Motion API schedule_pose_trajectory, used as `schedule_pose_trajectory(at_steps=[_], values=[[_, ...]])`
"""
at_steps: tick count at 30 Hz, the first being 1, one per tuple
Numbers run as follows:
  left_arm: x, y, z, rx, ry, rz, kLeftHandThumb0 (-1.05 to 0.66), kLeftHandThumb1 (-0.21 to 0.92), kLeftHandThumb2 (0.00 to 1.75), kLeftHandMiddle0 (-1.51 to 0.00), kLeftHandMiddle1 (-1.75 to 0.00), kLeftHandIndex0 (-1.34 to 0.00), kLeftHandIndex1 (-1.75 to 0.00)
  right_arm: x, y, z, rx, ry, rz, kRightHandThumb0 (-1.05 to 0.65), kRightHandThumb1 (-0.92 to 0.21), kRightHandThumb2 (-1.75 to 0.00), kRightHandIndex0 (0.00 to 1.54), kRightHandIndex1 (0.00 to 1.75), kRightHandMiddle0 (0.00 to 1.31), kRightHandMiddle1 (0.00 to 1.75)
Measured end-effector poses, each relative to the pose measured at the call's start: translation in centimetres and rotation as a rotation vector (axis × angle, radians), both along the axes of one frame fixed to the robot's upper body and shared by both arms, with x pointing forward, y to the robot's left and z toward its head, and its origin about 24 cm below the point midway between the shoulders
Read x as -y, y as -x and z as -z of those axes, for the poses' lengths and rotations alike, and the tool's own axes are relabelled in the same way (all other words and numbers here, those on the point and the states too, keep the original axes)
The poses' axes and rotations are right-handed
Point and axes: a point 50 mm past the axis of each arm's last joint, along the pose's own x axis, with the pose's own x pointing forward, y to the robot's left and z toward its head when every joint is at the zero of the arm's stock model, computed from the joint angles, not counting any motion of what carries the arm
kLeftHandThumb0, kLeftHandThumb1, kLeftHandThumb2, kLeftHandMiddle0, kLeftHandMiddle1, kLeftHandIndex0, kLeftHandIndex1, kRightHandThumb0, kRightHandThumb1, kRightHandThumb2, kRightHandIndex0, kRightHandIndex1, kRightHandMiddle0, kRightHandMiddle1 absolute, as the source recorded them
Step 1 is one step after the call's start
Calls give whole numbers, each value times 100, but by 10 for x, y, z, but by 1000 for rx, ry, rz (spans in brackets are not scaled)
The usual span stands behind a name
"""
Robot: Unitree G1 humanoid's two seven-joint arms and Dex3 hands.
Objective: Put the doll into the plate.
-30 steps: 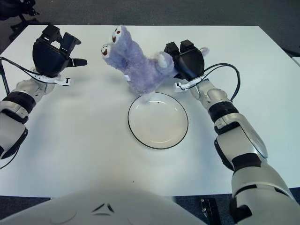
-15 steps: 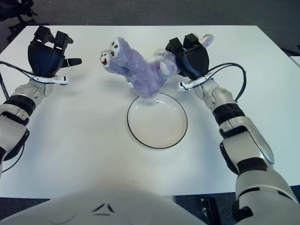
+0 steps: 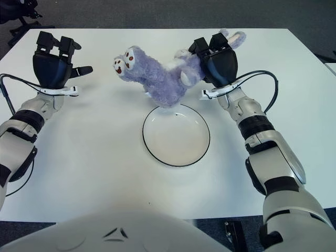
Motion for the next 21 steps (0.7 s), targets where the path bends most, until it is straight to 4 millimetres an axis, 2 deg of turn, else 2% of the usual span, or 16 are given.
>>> schedule_pose_trajectory(at_steps=[9, 11, 12, 14, 21], values=[[6, 0, 7, -49, 24, 22, -1, 92, 41, -43, -152, -13, -158, -1, 7, 8, -3, -20, -30, 41, -51, -106, 46, 175, 59, 175], [7, 0, 7, -52, 25, 24, -1, 92, 41, -43, -151, -13, -159, -1, 8, 9, -7, -23, -38, 31, -56, -90, 60, 175, 62, 175], [7, 0, 7, -54, 25, 25, -1, 92, 41, -43, -151, -13, -159, -1, 9, 10, -9, -27, -44, 25, -62, -74, 70, 175, 64, 175], [7, 0, 7, -57, 26, 28, -1, 92, 40, -44, -150, -13, -159, 0, 11, 11, -15, -44, -60, 18, -69, -55, 80, 175, 67, 175], [9, -1, 8, -71, 28, 36, -1, 92, 40, -44, -150, -14, -158, 0, 16, 11, -40, -89, -112, 12, -75, -42, 86, 175, 69, 175]])
